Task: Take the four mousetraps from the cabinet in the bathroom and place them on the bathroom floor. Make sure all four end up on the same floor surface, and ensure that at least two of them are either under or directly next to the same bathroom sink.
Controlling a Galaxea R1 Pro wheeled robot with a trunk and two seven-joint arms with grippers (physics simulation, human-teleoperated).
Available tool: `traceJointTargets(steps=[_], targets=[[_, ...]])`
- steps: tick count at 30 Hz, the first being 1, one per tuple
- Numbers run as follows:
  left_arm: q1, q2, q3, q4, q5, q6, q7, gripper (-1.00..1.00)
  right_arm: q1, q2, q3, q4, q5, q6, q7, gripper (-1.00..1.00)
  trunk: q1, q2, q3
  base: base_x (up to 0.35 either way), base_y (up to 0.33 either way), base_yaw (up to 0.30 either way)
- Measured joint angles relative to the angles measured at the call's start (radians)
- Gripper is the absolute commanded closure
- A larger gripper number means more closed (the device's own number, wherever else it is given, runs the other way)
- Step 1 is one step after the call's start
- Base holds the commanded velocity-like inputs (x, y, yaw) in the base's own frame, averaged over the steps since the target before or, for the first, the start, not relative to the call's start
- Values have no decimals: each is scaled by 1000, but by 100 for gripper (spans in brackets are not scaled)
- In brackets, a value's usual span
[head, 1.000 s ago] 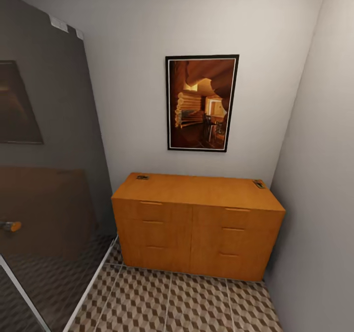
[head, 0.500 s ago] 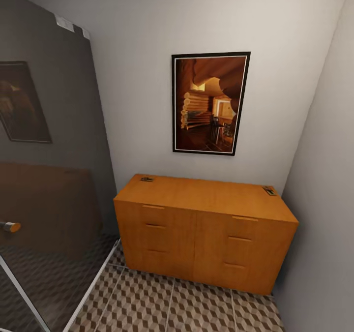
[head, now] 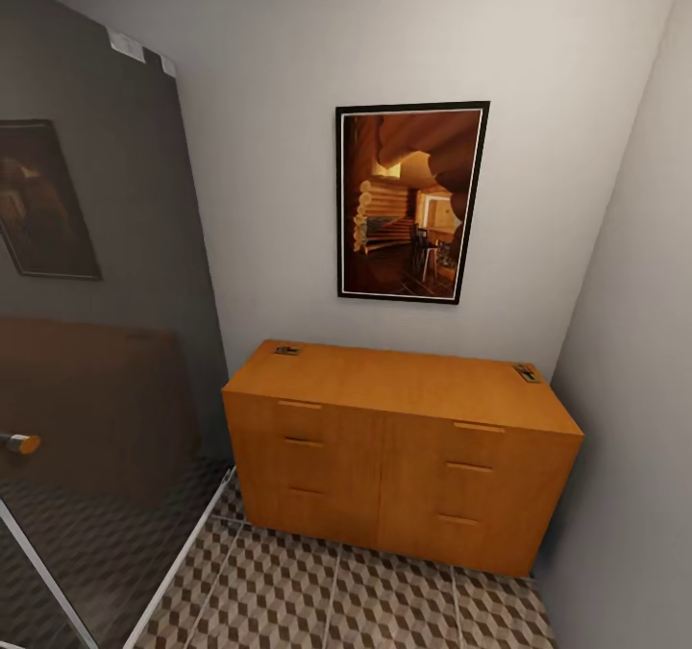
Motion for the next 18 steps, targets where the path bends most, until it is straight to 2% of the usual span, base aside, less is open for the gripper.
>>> traceJointTargets(steps=[12, 18], targets=[[0, -1, 0, 0, 0, 0, 0, -100, 0, -1, 13, 1, 13, -6, -2, -100, 0, 0, 0, 0, -2, 0], [0, 0, 0, 0, 0, 0, 0, -100, 0, -1, 10, 1, 12, -7, -6, -100, 0, 0, 0, 28, -96, 0]])
